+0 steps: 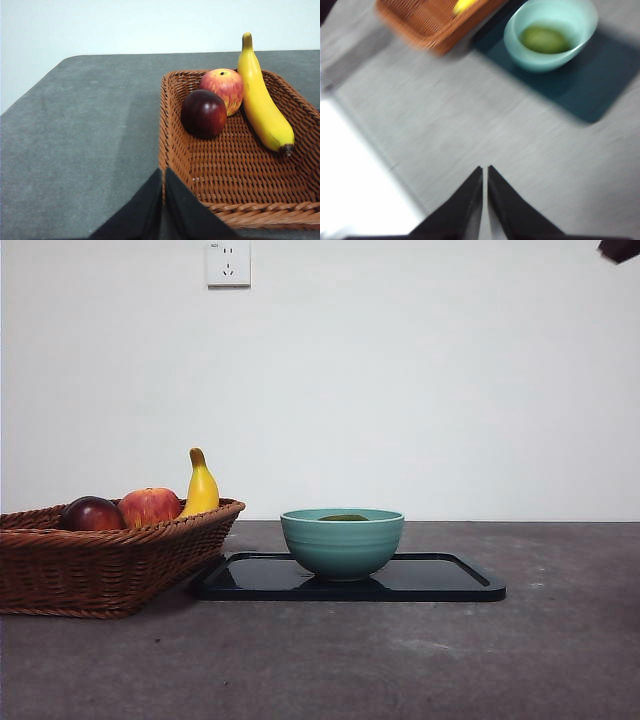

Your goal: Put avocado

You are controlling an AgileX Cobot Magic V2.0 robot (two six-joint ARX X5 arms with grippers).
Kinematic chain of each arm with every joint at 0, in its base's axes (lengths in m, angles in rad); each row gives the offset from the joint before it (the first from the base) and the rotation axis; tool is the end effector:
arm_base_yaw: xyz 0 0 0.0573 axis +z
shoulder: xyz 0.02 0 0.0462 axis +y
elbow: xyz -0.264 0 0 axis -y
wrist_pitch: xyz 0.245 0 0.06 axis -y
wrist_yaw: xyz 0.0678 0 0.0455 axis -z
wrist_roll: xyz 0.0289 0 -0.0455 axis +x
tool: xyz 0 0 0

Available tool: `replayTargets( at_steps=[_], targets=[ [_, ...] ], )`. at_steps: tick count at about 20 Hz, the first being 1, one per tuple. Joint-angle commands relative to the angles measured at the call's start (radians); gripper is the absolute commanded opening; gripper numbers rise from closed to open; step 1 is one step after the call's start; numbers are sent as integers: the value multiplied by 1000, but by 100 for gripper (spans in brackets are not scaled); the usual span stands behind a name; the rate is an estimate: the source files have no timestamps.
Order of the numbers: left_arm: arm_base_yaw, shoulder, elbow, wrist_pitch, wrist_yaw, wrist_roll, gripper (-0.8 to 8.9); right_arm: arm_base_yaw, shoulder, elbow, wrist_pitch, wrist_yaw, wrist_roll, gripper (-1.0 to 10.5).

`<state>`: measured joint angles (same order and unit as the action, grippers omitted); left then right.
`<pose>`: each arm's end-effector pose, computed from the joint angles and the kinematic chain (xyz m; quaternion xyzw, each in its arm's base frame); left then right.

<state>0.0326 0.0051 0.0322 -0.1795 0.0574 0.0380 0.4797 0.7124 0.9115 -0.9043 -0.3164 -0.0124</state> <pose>0.0948 0.0014 0.1568 0.0155 0.0758 -0.0138 0.9969 0.1032 0.0638 0.3216 -0.0335 0.3419 0.3659 0.8649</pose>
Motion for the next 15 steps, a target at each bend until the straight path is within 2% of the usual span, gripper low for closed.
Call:
replayTargets(
  at_steps=[1, 5, 7, 11, 15],
  targets=[
    [3, -2, -21, -7, 2, -5, 8, -105, -68, -20, 112, 2, -63, 7],
    [3, -2, -21, -7, 2, -5, 8, -338, -261, -224, 401, 6, -51, 7],
    [3, -2, -21, -8, 2, -5, 8, -409, -352, -362, 539, 8, -37, 7],
    [3, -2, -21, -7, 2, -5, 8, -464, -505, -610, 750, 100, 39, 7],
    [3, -2, -21, -7, 2, -5, 8, -465, -591, -737, 824, 178, 80, 7]
  ],
)
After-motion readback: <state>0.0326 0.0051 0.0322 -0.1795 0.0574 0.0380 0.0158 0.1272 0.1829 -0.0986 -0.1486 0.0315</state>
